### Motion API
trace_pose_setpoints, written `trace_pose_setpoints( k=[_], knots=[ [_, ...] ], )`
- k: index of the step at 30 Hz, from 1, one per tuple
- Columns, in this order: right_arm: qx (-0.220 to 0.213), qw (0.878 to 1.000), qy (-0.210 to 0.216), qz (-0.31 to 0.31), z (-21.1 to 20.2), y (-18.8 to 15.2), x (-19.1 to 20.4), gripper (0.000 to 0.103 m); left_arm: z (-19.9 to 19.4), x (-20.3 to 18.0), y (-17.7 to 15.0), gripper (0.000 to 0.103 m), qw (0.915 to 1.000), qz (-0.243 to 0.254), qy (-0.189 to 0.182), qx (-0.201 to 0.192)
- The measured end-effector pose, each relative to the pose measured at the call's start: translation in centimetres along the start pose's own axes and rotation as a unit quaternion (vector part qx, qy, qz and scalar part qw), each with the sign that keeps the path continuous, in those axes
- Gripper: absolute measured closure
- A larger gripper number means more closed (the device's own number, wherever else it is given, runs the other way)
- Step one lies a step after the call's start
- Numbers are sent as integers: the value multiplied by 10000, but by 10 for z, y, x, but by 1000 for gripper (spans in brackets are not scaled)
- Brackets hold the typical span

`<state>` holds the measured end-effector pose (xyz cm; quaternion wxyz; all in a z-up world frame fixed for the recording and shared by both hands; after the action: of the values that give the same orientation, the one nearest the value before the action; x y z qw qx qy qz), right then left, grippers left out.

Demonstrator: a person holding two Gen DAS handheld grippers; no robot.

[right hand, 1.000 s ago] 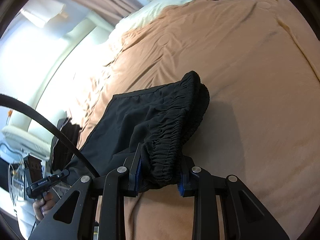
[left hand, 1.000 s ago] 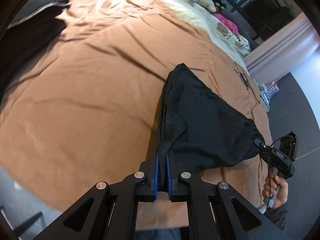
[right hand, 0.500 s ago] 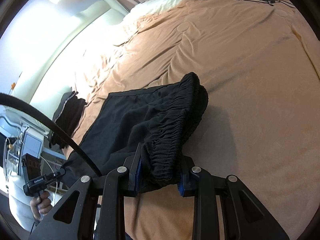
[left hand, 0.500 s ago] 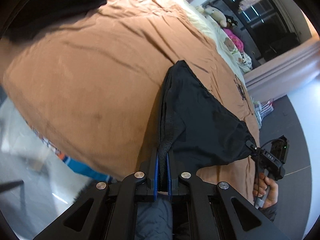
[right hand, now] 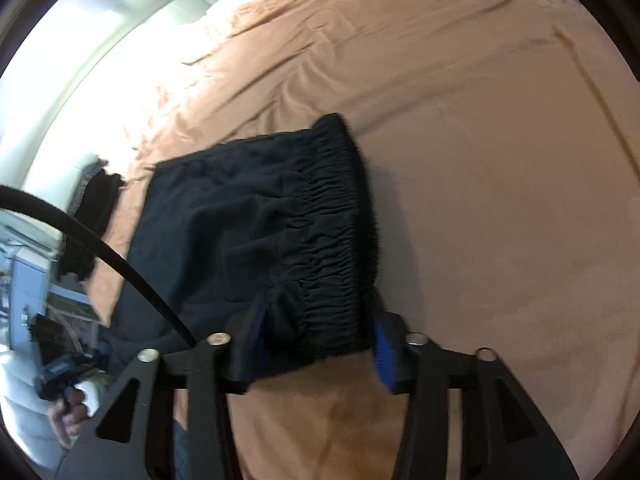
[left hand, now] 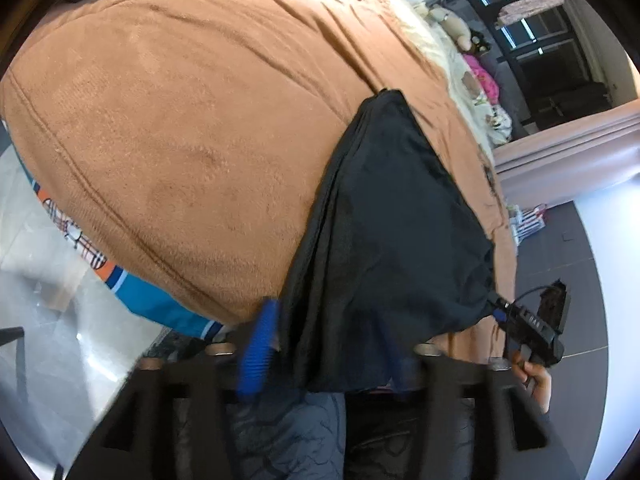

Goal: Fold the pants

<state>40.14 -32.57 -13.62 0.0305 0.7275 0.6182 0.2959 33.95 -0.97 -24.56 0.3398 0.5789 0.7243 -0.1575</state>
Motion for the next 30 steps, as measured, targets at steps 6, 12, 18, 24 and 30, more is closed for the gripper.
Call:
trace_pose_setpoints(
  k=[6,12,18,24,30],
  knots=[
    [-265,9994,-180,144,-30,-10,7,51,3,-2,9,40,9994,55,-341,-30],
    [-663,9963,-522,186,-67,-21,16,51,6,-7,13,40,9981,247,-567,-4],
    [-753,9958,-515,-54,-78,-24,53,51,15,-15,5,54,9959,249,-852,153],
    [-766,9960,-348,-306,-75,-26,97,51,21,-3,1,95,9970,194,-724,205],
    [-566,9969,-256,-483,-37,-37,128,51,6,7,-2,97,9969,114,-763,152]
  ],
)
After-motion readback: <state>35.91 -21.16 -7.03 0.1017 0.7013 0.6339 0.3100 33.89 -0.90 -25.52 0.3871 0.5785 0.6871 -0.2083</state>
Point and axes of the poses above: each gripper's, at about its wrist camera, not at the fingertips, and z roughly the way its jaws point, x to its left, y to its top, the point moved 10 cm from there along z, roughly the way its jaws point, and after that the axes turned 6 degrees about x, right-handed, at the moved point
